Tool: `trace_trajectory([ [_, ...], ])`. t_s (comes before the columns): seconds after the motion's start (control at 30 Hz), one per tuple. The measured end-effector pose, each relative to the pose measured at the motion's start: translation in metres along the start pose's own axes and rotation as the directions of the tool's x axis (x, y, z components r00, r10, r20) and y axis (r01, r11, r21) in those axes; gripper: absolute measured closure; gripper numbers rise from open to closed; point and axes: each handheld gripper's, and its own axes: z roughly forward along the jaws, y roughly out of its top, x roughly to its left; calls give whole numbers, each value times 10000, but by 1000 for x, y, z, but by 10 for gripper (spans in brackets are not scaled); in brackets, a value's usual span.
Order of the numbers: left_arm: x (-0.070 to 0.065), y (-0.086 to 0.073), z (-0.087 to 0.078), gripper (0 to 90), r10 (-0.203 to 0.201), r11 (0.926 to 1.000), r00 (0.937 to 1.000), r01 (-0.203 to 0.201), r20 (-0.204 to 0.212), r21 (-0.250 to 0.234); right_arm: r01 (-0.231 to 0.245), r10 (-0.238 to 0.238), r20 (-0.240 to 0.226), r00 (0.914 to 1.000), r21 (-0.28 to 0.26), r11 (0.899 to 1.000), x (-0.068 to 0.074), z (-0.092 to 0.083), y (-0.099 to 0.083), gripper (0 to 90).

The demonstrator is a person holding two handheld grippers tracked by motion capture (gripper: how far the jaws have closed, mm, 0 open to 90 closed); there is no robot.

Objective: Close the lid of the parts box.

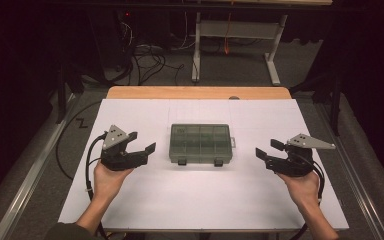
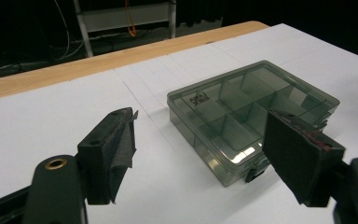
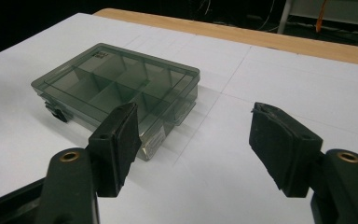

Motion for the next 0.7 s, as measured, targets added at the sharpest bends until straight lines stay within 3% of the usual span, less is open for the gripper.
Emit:
trace_trajectory([
  [0.4,5,-2,-12,254,-102,9998,9999,101,-28,-158,-111,113,37,9999,-426,9990,-5,-14,-10,345],
  [0.7,9,-5,-22,242,-399,9983,9992,396,-65,-430,-275,278,37,9996,-613,9977,-10,-21,-20,342],
])
